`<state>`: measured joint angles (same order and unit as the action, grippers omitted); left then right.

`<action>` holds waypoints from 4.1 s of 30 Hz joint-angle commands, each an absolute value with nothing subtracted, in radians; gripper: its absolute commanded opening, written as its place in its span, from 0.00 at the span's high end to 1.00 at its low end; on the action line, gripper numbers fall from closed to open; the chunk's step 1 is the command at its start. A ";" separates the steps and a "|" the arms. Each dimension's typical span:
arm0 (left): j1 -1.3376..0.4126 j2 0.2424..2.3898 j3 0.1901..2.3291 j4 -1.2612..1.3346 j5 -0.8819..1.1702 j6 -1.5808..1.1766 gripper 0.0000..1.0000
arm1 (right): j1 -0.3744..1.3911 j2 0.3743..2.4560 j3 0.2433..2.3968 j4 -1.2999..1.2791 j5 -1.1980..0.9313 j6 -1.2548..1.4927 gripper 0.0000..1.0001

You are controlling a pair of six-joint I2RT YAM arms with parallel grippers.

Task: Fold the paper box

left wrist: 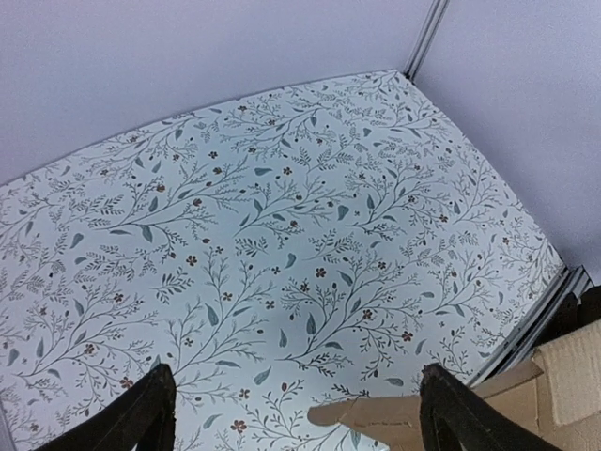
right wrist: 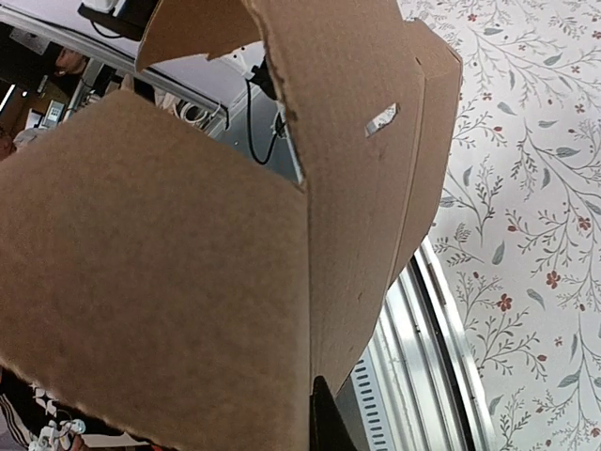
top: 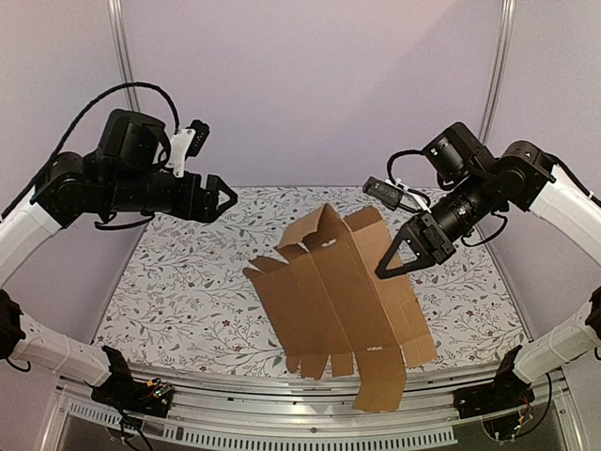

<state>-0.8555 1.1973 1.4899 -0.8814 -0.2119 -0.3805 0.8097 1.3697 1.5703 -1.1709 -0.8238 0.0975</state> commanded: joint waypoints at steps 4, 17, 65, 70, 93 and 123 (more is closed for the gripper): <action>-0.848 1.226 1.516 -0.900 -0.169 -0.340 0.12 | 0.912 1.342 1.533 -1.199 -0.990 0.086 1.00; -0.848 1.268 1.509 -0.879 -0.134 -0.359 0.12 | 0.994 1.573 1.498 -1.366 -0.448 0.039 1.00; -0.860 1.188 0.905 -0.456 0.201 -0.456 0.13 | 1.039 2.078 2.014 -1.402 -0.108 -0.472 1.00; -0.872 1.164 0.879 -0.448 0.230 -0.452 0.13 | 1.017 2.100 2.035 -1.427 -0.109 -0.436 1.00; -1.120 1.377 1.070 -0.647 -0.373 -0.514 0.13 | 0.977 2.232 2.142 -1.552 -0.200 -0.219 1.00; -1.201 1.492 1.193 -0.868 -0.561 -0.548 0.74 | 0.975 2.220 2.131 -1.534 -0.200 -0.200 1.00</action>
